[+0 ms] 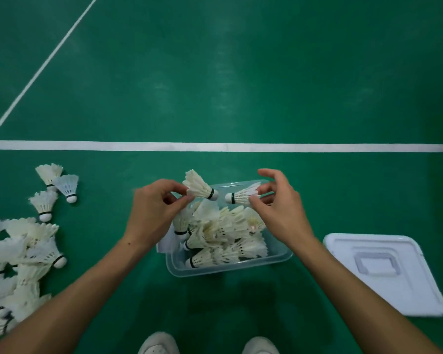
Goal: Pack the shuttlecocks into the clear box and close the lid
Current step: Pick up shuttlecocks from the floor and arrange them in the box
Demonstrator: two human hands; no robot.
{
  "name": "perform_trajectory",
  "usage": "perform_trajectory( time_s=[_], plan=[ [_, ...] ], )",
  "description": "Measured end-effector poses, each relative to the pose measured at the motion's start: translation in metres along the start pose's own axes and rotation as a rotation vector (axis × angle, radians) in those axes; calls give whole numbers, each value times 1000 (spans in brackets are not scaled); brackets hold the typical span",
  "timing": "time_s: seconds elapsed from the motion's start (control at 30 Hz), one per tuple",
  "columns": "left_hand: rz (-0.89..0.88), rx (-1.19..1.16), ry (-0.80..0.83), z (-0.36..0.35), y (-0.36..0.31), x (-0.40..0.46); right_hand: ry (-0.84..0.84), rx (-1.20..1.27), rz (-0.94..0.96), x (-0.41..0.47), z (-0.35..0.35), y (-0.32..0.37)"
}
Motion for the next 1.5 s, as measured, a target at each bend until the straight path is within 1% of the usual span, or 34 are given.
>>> perform_trajectory(
  time_s=[0.2,0.33,0.43,0.57,0.7,0.8,0.9,0.97,1.03,1.13,1.2,1.3,1.37,1.47,1.5],
  plan=[
    [27,31,-38,-5,3,2,85,-256,108,5,-34,-9],
    [69,-21,-69,1,8,-3,178,-283,142,12,-65,-4],
    [9,-10,-30,7,7,-3,210,-247,110,20,-77,-4],
    [-96,14,49,8,7,2,257,-175,76,24,-83,-4],
    [-185,100,188,9,5,12,328,-58,50,21,-72,-5],
    [-215,156,315,12,-1,27,301,-58,59,18,-47,0],
    [-237,170,479,12,-9,46,227,-11,138,14,-20,17],
    [-269,171,560,9,-17,56,244,-28,247,14,-9,35],
    [-279,135,598,8,-23,62,297,-77,332,16,-8,48],
    [-234,48,610,7,-23,66,322,-111,331,20,-13,51],
    [-164,-42,608,5,-20,65,315,-137,318,21,-16,48],
    [-87,-139,562,1,-17,61,309,-183,309,19,-17,39],
    [-75,-136,485,3,-14,57,218,-176,270,16,-10,29],
    [-38,-197,333,12,-3,51,21,-139,176,8,3,11],
    [-27,-214,289,15,1,49,-12,-124,139,4,5,6]
  ],
)
Point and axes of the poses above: each hand's wrist, its own x-axis towards the middle knuckle, its own z-axis out of the back of the hand, y = z × x, the point moved 2 cm from there along x, towards the middle knuckle, and after that the axes turned 6 degrees about y, right-handed, at the moved point
